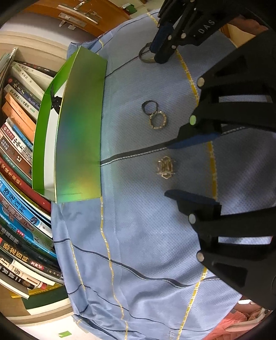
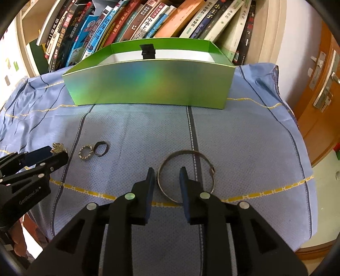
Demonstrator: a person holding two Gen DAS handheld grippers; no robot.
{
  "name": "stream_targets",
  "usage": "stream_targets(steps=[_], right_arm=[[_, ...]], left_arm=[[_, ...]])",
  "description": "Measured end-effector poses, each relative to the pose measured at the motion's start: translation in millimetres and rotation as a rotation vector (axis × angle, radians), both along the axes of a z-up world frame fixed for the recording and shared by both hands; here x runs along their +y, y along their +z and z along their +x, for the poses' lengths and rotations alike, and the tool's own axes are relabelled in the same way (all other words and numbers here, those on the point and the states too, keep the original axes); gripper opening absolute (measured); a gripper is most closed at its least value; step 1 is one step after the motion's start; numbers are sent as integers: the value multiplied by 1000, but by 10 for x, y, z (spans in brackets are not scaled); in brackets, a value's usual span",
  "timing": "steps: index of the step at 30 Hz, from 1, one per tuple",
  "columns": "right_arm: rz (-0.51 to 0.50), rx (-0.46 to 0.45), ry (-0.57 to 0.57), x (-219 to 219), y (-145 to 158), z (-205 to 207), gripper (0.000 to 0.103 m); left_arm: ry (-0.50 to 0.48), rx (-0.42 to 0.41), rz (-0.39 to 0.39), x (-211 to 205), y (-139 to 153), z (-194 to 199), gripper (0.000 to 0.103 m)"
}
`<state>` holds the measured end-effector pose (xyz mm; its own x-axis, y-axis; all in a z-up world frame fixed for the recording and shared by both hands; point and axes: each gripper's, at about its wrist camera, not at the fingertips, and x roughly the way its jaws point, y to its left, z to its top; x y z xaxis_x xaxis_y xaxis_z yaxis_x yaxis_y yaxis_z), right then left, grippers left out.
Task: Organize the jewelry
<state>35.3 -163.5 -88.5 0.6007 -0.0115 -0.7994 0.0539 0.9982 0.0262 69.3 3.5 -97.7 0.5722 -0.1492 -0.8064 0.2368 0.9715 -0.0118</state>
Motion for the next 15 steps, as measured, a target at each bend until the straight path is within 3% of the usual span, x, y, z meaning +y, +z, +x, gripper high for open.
stream_targets(steps=[3,5,9,15], right_arm=[[-3,-4,5,29,0,18,24],[-3,-4,10,63,5,23,21],[0,-5,33,118,5,24,8],[6,-5,54,170,14,22,5]], left_arm=[[-7,-8,10,-35,-5,14,34],[-19,-11,6,-53,-1,16,20],[-24,-13,9,-67,1,14,19],[-26,-18,12,-67,8,-3,14]])
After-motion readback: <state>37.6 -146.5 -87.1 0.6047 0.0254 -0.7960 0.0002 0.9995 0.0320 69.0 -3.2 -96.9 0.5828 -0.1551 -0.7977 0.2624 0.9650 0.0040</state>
